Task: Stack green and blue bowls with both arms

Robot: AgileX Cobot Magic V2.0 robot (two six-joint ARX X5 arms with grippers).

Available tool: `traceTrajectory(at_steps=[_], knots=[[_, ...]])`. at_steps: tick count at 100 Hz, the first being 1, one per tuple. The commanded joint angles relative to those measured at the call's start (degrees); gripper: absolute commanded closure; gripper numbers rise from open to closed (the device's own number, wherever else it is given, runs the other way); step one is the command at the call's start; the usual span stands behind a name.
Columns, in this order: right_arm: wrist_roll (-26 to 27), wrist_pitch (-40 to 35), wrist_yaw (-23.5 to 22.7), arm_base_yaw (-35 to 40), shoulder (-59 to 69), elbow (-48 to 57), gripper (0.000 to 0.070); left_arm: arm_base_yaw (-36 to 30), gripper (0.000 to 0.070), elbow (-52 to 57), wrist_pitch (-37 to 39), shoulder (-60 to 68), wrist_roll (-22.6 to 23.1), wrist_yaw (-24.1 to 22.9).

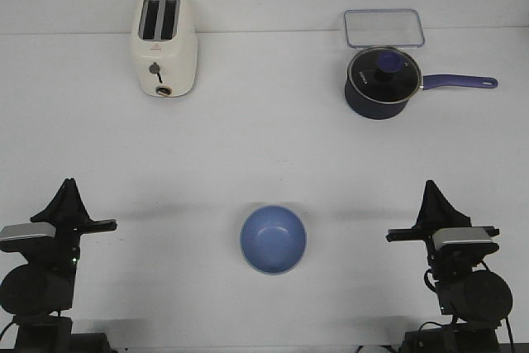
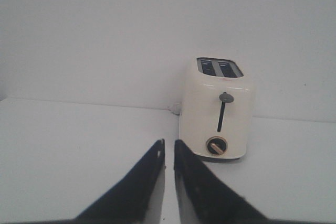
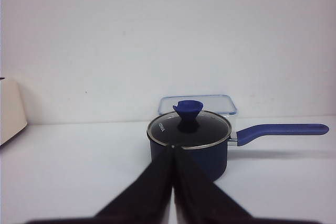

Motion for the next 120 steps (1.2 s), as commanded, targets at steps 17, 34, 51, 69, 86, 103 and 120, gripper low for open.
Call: traceTrajectory(at_steps=[17, 34, 51, 69, 86, 103, 120], knots=[[-0.5, 0.8, 0.0, 0.1, 0.0, 0.2, 0.07, 0.2, 0.0686, -5.4, -1.8, -4.6, 2.9, -0.2], [-0.5, 0.8, 0.0, 0.1, 0.0, 0.2, 0.07, 0.6, 0.0686, -15.5, 2.2, -11.3, 3.2, 1.4], [-0.4, 0.8, 0.0, 0.1, 0.0, 0.2, 0.07, 0.6, 0.0686, -22.0, 2.8, -18.7, 3.1, 2.5], [-0.5, 0.8, 0.0, 0.1, 0.0, 0.2, 0.07, 0.7, 0.0685, -24.2, 1.3, -20.9, 3.1, 3.1], [-0.5, 0.8, 0.0, 0.1, 0.0, 0.3, 0.07, 0.7, 0.0685, -24.1, 1.0, -20.7, 3.2, 3.1], [-0.4, 0.8, 0.0, 0.1, 0.0, 0.3, 0.07, 0.7, 0.0685, -24.1, 0.9, -20.8, 3.1, 3.1], [-0.4, 0.8, 0.0, 0.1, 0.0, 0.3, 0.07, 0.7, 0.0685, -24.1, 0.9, -20.8, 3.2, 3.1]])
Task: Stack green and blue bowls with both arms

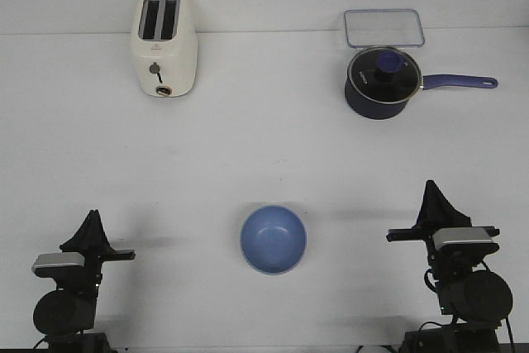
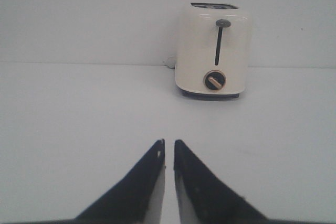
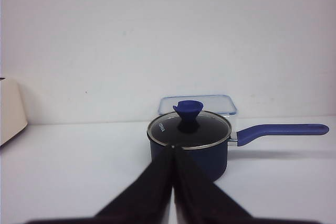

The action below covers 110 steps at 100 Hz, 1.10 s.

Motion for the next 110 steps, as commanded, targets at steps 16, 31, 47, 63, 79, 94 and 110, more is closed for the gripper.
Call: traceTrajectory(at_steps=[16, 31, 47, 63, 79, 94, 110], knots=[[-0.4, 0.7, 0.0, 0.1, 0.0, 0.3, 0.07, 0.1, 0.0685, -1.2, 0.6, 0.0, 0.9, 0.0], [-1.6, 0.7, 0.0, 0.1, 0.0, 0.3, 0.07, 0.1, 0.0685, -1.2, 0.6, 0.0, 0.9, 0.0], [-7.9, -1.0, 0.6, 0.0, -0.7, -0.3, 0.07, 0.1, 0.0685, -1.2, 0.6, 0.0, 0.9, 0.0], [-18.0, -1.9, -0.1, 0.0, -7.2, -6.9, 0.07, 0.1, 0.0685, -1.2, 0.6, 0.0, 0.9, 0.0], [-22.1, -2.0, 0.2, 0.0, -14.9, -15.9, 0.07, 0.2, 0.0685, -1.2, 0.6, 0.0, 0.9, 0.0], [-23.8, -0.3, 1.4, -0.1, -16.8, -21.4, 0.07, 0.1, 0.0685, -1.2, 0.6, 0.0, 0.9, 0.0], [-23.6, -2.3, 1.5, 0.0, -16.8, -22.2, 0.07, 0.1, 0.0685, -1.1, 0.6, 0.0, 0.9, 0.0]])
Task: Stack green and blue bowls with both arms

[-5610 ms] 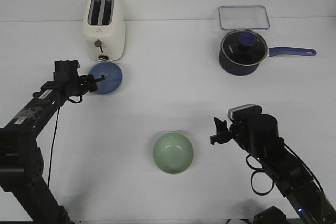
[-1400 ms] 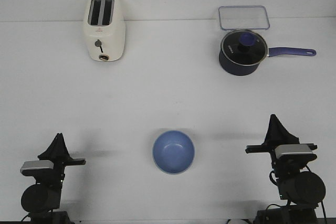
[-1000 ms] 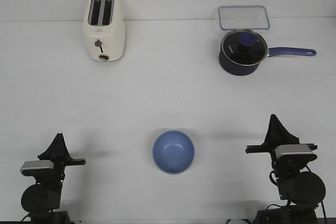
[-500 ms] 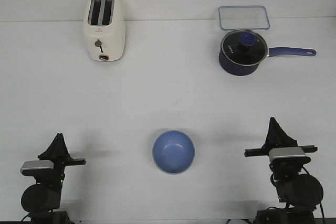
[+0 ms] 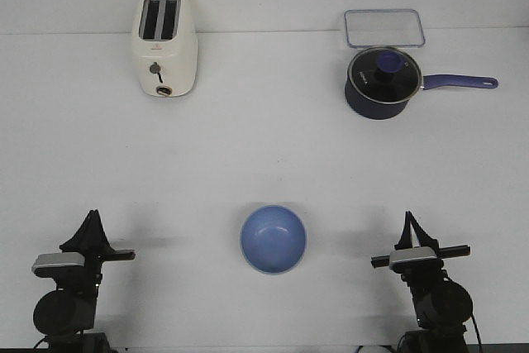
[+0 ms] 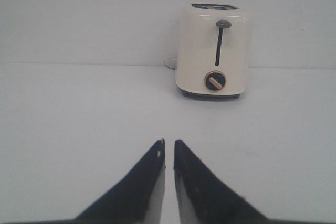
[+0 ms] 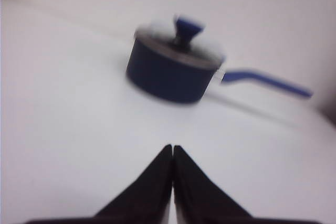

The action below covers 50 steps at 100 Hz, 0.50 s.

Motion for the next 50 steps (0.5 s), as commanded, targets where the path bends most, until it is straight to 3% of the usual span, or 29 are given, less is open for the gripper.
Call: traceTrajectory(at_steps=[1, 50], knots=[[-0.7, 1.2, 0.0, 0.0, 0.0, -0.1, 0.07, 0.1, 0.0685, -1.1, 0.6, -0.1, 0.9, 0.0], [-0.7, 1.6, 0.0, 0.0, 0.0, -0.1, 0.07, 0.1, 0.0686, -1.1, 0.6, -0.1, 0.9, 0.0]])
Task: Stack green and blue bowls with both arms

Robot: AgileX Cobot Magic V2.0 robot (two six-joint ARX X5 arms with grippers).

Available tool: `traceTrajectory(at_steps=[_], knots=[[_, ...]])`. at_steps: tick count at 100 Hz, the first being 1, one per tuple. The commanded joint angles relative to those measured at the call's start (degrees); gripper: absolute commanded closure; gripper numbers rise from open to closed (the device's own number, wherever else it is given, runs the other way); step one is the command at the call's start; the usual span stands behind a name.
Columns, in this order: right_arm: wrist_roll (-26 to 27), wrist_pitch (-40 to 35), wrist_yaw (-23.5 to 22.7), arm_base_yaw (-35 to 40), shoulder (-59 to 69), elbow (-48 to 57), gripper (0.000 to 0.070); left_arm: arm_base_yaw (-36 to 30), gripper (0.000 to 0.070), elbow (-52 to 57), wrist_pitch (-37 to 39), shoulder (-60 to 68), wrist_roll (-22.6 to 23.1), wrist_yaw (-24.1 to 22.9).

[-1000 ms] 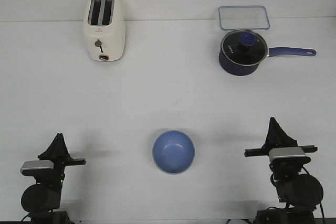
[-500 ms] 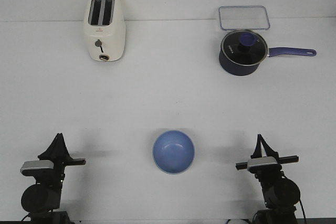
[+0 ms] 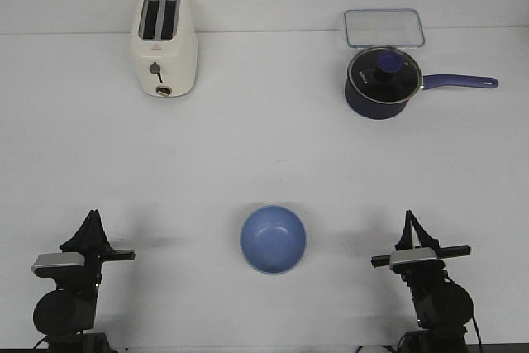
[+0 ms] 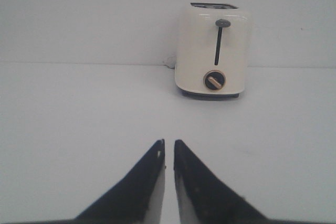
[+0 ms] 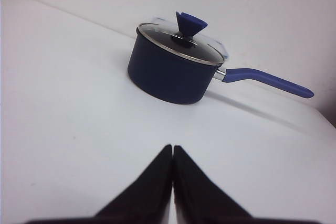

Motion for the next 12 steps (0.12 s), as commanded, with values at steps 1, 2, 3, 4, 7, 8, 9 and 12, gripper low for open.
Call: traceTrajectory(at_steps=[1, 2, 3, 4, 7, 8, 9, 12], knots=[[-0.7, 0.7, 0.0, 0.0, 0.0, -0.1, 0.07, 0.1, 0.0686, -1.1, 0.6, -0.1, 0.9, 0.0], [-0.7, 0.7, 0.0, 0.0, 0.0, -0.1, 0.07, 0.1, 0.0685, -1.1, 0.6, -0.1, 0.9, 0.0], [-0.7, 0.7, 0.0, 0.0, 0.0, -0.1, 0.07, 0.1, 0.0685, -1.1, 0.6, -0.1, 0.9, 0.0], [-0.7, 0.7, 0.0, 0.0, 0.0, -0.1, 0.07, 0.1, 0.0685, -1.1, 0.6, -0.1, 0.9, 0.0], [-0.7, 0.7, 0.0, 0.0, 0.0, -0.1, 0.07, 0.1, 0.0685, -1.1, 0.6, -0.1, 0.9, 0.0], [-0.7, 0.7, 0.0, 0.0, 0.0, -0.1, 0.07, 0.1, 0.0685, -1.1, 0.6, -0.1, 0.9, 0.0], [-0.7, 0.7, 0.0, 0.0, 0.0, -0.1, 0.07, 0.1, 0.0685, -1.1, 0.6, -0.1, 0.9, 0.0], [-0.7, 0.7, 0.0, 0.0, 0.0, -0.1, 0.07, 0.1, 0.0685, -1.1, 0.6, -0.1, 0.9, 0.0]])
